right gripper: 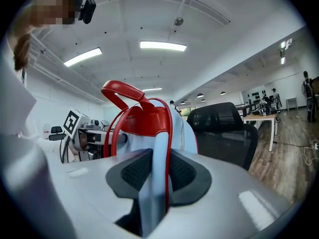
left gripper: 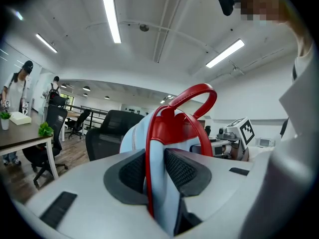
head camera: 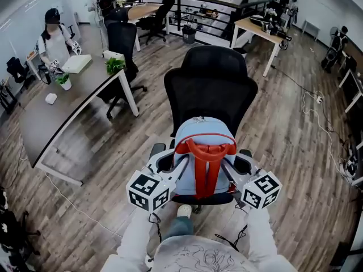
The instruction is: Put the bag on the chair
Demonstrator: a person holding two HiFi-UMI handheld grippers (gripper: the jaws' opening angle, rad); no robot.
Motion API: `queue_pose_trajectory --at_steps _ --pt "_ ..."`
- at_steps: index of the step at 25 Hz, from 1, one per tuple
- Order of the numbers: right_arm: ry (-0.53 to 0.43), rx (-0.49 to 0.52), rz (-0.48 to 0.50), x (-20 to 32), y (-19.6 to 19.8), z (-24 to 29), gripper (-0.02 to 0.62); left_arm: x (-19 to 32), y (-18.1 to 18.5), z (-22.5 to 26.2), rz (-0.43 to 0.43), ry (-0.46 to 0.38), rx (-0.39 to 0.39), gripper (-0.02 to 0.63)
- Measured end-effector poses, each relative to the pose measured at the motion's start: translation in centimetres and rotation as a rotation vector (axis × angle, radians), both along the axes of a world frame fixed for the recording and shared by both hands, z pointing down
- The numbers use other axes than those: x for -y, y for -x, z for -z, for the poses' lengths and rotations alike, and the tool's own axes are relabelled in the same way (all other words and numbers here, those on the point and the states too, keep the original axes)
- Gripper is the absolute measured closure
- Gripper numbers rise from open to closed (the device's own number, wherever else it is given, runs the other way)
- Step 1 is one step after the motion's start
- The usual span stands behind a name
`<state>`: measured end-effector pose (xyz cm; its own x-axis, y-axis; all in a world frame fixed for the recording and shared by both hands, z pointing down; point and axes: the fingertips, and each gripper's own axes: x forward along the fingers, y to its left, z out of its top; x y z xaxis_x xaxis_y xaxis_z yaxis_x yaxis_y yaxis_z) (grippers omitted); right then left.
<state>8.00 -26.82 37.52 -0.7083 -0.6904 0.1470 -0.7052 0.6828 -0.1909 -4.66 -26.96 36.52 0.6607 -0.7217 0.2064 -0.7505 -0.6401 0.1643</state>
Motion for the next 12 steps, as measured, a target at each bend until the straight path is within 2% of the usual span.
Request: queue_pose_trajectory --at_steps 7,12 --pt "0.056 -0.014 -0.042 6.7 0.1 -2.1 0.491 7.2 0.1 -1.9 -0.045 0.03 0.034 0.491" --pt "0.101 -0.054 -0.068 9.8 0.4 -4.9 0.489 10.6 0.4 -4.9 -0.078 0.083 0.051 0.491"
